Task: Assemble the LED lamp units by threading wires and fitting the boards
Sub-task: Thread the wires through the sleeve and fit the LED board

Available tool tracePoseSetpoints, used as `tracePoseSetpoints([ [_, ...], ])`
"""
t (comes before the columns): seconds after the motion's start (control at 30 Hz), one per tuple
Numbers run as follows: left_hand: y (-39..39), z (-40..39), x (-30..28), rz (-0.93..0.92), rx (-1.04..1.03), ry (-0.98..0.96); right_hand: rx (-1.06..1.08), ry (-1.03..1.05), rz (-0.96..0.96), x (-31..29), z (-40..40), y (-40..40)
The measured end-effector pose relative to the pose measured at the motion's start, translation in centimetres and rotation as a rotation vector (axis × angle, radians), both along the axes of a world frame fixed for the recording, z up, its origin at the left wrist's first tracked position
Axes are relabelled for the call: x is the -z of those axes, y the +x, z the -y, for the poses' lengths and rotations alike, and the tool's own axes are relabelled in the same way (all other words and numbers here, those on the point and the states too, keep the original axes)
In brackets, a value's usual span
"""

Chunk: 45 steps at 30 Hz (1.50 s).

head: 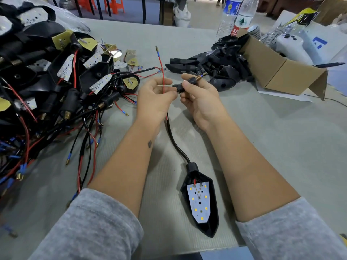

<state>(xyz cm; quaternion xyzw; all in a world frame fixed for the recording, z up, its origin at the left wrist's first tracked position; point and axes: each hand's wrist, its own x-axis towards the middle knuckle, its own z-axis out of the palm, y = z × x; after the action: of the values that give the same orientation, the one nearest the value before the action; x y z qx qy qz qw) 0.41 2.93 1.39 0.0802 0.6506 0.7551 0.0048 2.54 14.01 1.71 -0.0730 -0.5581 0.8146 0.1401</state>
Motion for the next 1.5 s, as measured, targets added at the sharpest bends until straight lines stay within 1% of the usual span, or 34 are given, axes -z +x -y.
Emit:
tracePoseSetpoints([
  [0.1, -0.1, 0.0, -0.2, 0.017, -0.007, 0.003, 0.034, -0.023, 0.012, 0.0, 0.0, -0.1],
  [0.23, 0.0, -0.1, -0.1, 0.003, 0.003, -0.03, 0.055, -0.045, 0.021, 0.0, 0.0, -0.1],
  [0.43, 0.3, 0.0, -0.1, -0.02, -0.009, -0.001, 0.056, -0.088, 0.037, -0.2, 0.1, -0.3],
  [0.5, 0.2, 0.0, -0.1, -0.026, -0.009, -0.015, 0.078, -0.129, 0.056, -0.2, 0.1, -0.5],
  [0.57, 0.1, 0.0, -0.2, -0.049, -0.004, -0.019, 0.111, -0.125, 0.059, 0.0, -0.1, -0.7],
  [0.63, 0.1, -0.1, -0.4, -0.055, -0.001, 0.014, 0.135, -0.101, 0.051, 0.2, -0.3, -0.7],
  [0.73, 0.1, 0.1, -0.8, -0.033, -0.013, 0.144, 0.141, -0.093, 0.046, 0.4, -0.3, -0.6],
  [0.8, -0.1, 0.3, -0.7, -0.084, -0.029, 0.183, 0.139, -0.107, 0.039, 0.4, -0.3, -0.6],
  [0.87, -0.1, 0.4, -0.7, -0.121, -0.064, 0.135, 0.143, -0.145, 0.028, 0.3, -0.4, -0.5],
  [0.97, -0.2, 0.2, -0.5, -0.083, -0.092, 0.006, 0.149, -0.222, 0.017, 0.2, -0.5, -0.4],
  [1.07, 0.0, 0.1, -0.3, -0.095, -0.062, -0.171, 0.155, -0.281, 0.018, 0.2, -0.7, -0.3],
  [1.13, 0.2, 0.1, -0.3, -0.089, -0.054, -0.235, 0.159, -0.301, 0.028, 0.2, -0.8, -0.3],
  [1.27, 0.6, 0.0, -0.4, -0.125, -0.051, -0.31, 0.159, -0.294, 0.039, 0.2, -0.8, -0.3],
  [1.5, 0.8, 0.1, -0.4, -0.226, -0.047, -0.286, 0.141, -0.285, 0.012, 0.2, -0.7, -0.2],
])
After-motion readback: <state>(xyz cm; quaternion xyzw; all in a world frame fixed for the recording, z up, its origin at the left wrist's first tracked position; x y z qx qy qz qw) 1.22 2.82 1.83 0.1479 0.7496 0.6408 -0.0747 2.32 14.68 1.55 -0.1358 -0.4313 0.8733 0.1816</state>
